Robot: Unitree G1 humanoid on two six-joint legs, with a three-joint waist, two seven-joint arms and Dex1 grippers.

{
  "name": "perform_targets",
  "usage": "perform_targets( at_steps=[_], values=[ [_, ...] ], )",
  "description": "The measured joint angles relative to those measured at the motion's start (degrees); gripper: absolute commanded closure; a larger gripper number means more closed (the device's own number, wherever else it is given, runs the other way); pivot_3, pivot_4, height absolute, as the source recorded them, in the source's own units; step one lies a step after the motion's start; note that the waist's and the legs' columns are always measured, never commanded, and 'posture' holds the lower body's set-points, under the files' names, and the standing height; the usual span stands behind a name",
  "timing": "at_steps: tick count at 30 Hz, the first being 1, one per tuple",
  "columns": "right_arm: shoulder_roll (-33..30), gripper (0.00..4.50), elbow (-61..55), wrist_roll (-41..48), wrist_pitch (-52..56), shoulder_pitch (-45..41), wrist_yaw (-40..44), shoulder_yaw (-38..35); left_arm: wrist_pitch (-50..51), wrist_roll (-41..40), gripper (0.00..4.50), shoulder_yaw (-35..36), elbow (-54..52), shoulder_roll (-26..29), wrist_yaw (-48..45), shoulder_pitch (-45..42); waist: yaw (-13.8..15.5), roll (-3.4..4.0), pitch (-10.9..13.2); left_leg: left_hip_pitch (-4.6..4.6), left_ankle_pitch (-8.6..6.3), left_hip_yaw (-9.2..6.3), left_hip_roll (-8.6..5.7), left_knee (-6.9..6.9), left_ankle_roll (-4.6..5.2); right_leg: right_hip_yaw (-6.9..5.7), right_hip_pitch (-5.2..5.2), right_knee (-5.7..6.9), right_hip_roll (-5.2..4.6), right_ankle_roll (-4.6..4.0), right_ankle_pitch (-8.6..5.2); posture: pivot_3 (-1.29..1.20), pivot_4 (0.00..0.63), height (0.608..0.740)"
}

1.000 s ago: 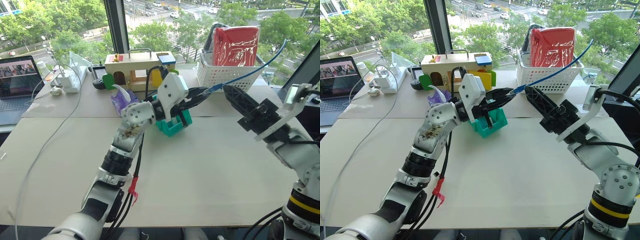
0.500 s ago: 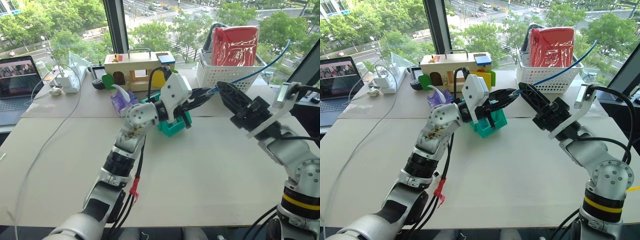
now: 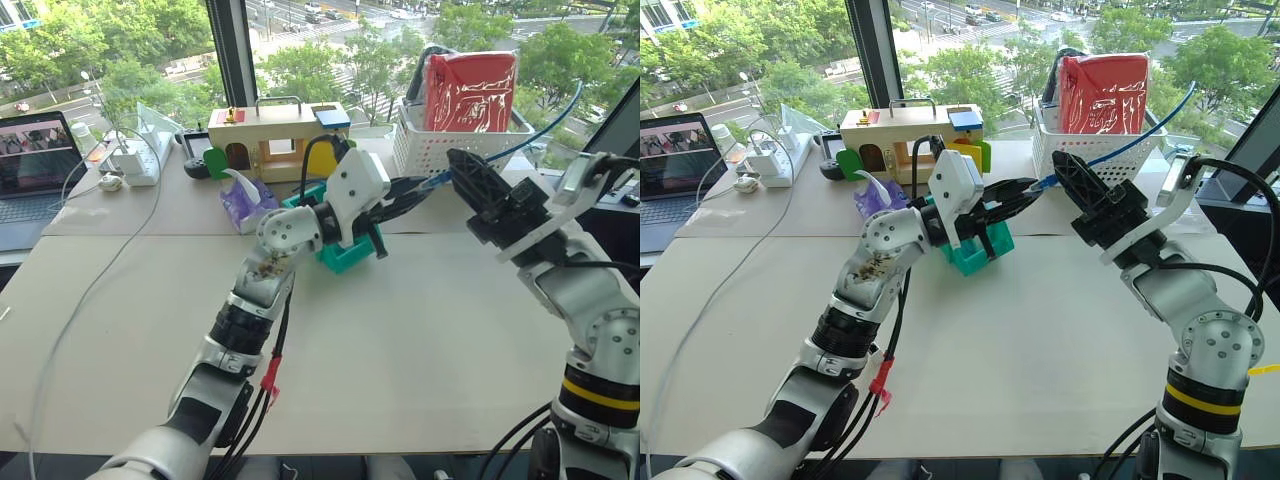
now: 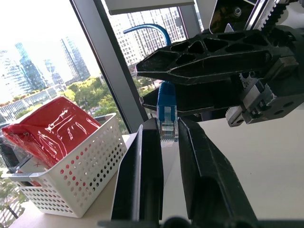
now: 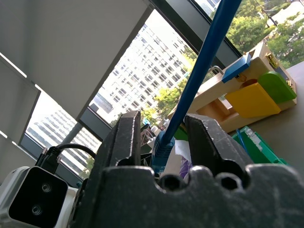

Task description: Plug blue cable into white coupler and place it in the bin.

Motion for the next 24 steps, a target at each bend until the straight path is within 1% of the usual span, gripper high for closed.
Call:
perform_targets(
  at_steps=[1,2,3,4,5,9,12,13,14,15,17,18,19,20,23,24],
  values=[
    [0.0,4.50,0.0,-0.1,0.0,0.0,0.1,0.0,0.8,-1.6,3.18,0.4,0.0,-0.1,-0.6,0.0,0.0,0.00,0.0,-0.01,0.00,0.00,0.00,0.00,0.00,0.00,0.00,0.00,0.00,0.00,0.00,0.00,0.150,0.740],
    [0.0,4.50,0.0,-0.3,0.0,0.0,0.1,0.1,1.9,-2.9,2.82,1.0,-0.2,-0.2,-1.2,0.0,0.0,0.00,0.0,-0.01,0.00,0.00,0.00,0.00,0.00,0.00,0.00,0.00,0.00,0.00,0.00,0.00,0.150,0.740],
    [0.0,4.50,0.0,-0.4,0.0,0.0,0.1,0.1,3.0,-4.5,2.35,1.5,-0.5,0.0,-2.0,0.0,0.0,0.00,0.0,0.00,0.00,0.00,0.00,0.00,0.00,0.00,-0.01,0.00,0.00,0.00,0.00,0.00,0.150,0.740],
    [0.0,4.50,0.0,-0.4,0.0,0.0,0.1,0.1,4.1,-5.8,2.05,1.9,-1.0,0.4,-2.6,0.0,0.0,0.00,0.0,0.00,0.00,0.00,0.00,0.00,0.00,0.00,-0.01,0.01,0.00,0.00,0.00,0.00,0.150,0.740],
    [0.0,4.50,0.1,-0.5,0.0,0.0,0.1,0.1,4.7,-6.5,1.65,2.0,-1.4,1.0,-3.3,0.0,-0.1,0.00,0.0,0.00,0.00,0.00,0.00,-0.01,0.00,0.00,-0.01,0.01,0.00,0.00,0.00,0.00,0.150,0.740],
    [0.0,4.50,0.9,-0.9,0.0,-0.5,0.4,0.2,6.3,-8.0,0.09,3.8,-1.5,5.6,-5.6,0.0,-0.3,0.02,0.0,0.01,0.00,0.00,0.00,-0.01,0.00,0.00,-0.02,0.03,0.00,0.00,0.00,0.00,0.150,0.740],
    [-0.1,4.50,1.3,-1.2,0.0,-1.2,0.8,0.3,6.9,-9.4,0.04,6.7,-0.7,11.6,-8.1,0.1,-0.7,0.03,0.0,0.02,0.00,0.00,0.01,-0.04,0.00,0.00,-0.05,0.04,0.01,0.00,0.00,0.00,0.150,0.740],
    [-0.1,4.50,1.4,-1.4,0.0,-1.3,1.0,0.3,7.4,-10.0,0.04,8.1,-0.3,14.5,-9.2,0.3,-1.0,0.04,0.0,0.04,0.00,0.00,0.02,-0.08,0.01,0.00,-0.05,0.04,0.01,0.00,0.00,0.00,0.150,0.740],
    [-0.2,4.50,1.6,-1.6,0.0,-1.3,1.1,0.3,7.7,-10.7,0.04,10.5,0.2,18.7,-11.2,1.5,-1.4,0.05,0.0,0.05,0.00,0.00,0.03,-0.11,0.01,0.00,-0.05,0.03,0.01,0.00,0.00,0.00,0.150,0.740],
    [-0.2,4.50,1.7,-1.6,0.0,-1.3,1.2,0.3,7.7,-10.9,0.04,11.3,0.3,20.4,-12.2,2.3,-1.5,0.06,0.0,0.05,0.00,0.00,0.02,-0.12,0.01,0.00,-0.05,0.02,0.01,0.00,0.00,0.00,0.150,0.740],
    [-0.2,4.50,2.4,-1.9,0.0,-1.4,1.4,0.6,9.3,-13.3,0.04,13.4,0.0,25.0,-16.3,6.1,-1.5,0.08,0.0,0.04,0.00,0.00,0.03,-0.13,0.01,0.00,-0.04,0.00,0.01,0.00,0.00,0.00,0.150,0.740],
    [-0.2,4.50,3.0,-2.5,0.0,-1.6,1.6,1.2,12.2,-16.3,0.04,14.8,-1.1,27.7,-19.2,9.4,-1.5,0.09,0.0,0.02,0.00,0.00,0.04,-0.13,0.01,0.00,-0.06,0.00,0.01,0.00,0.00,0.00,0.150,0.740],
    [-0.3,4.50,3.1,-2.7,0.1,-1.6,1.7,1.5,13.4,-17.5,0.04,15.3,-1.7,28.8,-20.5,10.7,-1.6,0.10,0.0,0.00,0.00,0.00,0.05,-0.13,0.01,0.00,-0.09,-0.01,0.01,0.00,0.00,0.00,0.150,0.740],
    [-0.4,4.50,3.5,-3.3,0.4,-1.7,2.1,2.2,16.7,-20.2,0.04,16.5,-3.2,31.8,-23.3,14.1,-1.6,0.12,0.0,-0.02,0.00,0.00,0.05,-0.13,0.01,0.00,-0.12,0.00,0.01,0.00,0.00,0.00,0.150,0.740],
    [-0.4,4.50,4.8,-4.6,1.0,-1.8,2.9,3.5,21.3,-22.2,0.04,18.3,-5.7,39.8,-27.7,21.6,-1.5,0.16,0.1,-0.01,-0.01,0.00,0.06,-0.14,0.02,-0.01,-0.12,-0.01,0.01,-0.01,0.00,0.00,0.150,0.740],
    [-0.4,4.50,5.0,-4.9,1.2,-1.7,3.2,3.8,21.5,-22.2,0.04,18.7,-6.4,41.4,-28.8,23.8,-1.5,0.17,0.1,0.00,-0.01,0.00,0.06,-0.14,0.02,-0.01,-0.10,-0.01,0.01,-0.01,0.00,0.00,0.150,0.740]
  ],
)
